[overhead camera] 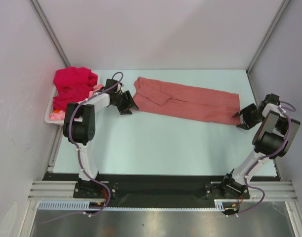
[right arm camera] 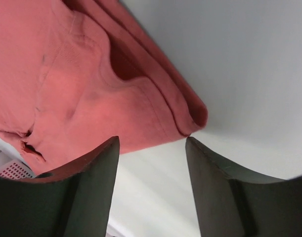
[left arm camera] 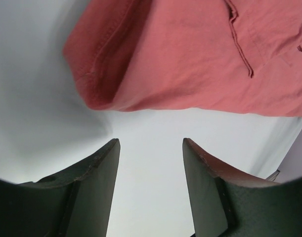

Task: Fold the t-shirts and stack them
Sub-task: Fold the tshirt

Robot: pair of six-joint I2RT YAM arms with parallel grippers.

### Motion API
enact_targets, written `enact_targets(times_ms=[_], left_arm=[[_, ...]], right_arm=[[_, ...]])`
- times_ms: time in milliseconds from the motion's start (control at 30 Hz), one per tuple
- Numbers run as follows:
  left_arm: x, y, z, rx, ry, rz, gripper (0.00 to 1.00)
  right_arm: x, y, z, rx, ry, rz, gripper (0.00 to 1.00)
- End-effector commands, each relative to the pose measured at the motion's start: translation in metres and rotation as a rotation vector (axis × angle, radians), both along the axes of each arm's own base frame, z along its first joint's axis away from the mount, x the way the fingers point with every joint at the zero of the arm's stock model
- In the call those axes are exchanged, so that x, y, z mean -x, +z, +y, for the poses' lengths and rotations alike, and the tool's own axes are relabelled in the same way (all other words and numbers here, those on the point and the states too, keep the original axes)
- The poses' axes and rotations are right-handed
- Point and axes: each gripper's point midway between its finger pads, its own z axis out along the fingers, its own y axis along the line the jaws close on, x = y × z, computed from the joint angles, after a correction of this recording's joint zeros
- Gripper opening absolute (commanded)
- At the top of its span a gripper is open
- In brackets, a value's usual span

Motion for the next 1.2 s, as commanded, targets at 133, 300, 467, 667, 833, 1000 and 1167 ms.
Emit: enact_targets(times_ms=[133, 300, 467, 667, 833, 1000, 1167], left_arm=[[-0.006, 0.031, -0.001, 0.054, 0.026, -0.086, 0.6], [0.002, 0.033, 0.004, 0.05, 0.044, -0.094, 0.63], [-0.004, 0.026, 0.009, 0.052, 0.063, -0.081, 0.63], [-0.017, 0.014, 0.007, 0.065, 0.082, -0.059, 0.62], [-0.023, 0.013, 0.01, 0.054, 0.109, -0.061, 0.63], [-0.02, 0.022, 0.014, 0.041, 0.123, -0.08, 0.67], [-0.023, 0.015, 0.016, 0.036, 0.131, -0.076, 0.62]], right_arm=[[-0.004, -0.016, -0.003, -0.014, -0.015, 0.016, 0.57], [0.001, -0.029, -0.002, -0.018, -0.027, 0.032, 0.52], [0.007, -0.03, -0.008, 0.001, -0.038, 0.04, 0.42], [0.005, -0.03, -0.013, 0.003, -0.036, 0.045, 0.28], [0.013, -0.036, -0.015, 0.021, -0.022, 0.076, 0.22], [0.018, -0.037, -0.017, 0.028, -0.017, 0.088, 0.21], [0.022, -0.035, -0.019, 0.034, -0.008, 0.086, 0.15]])
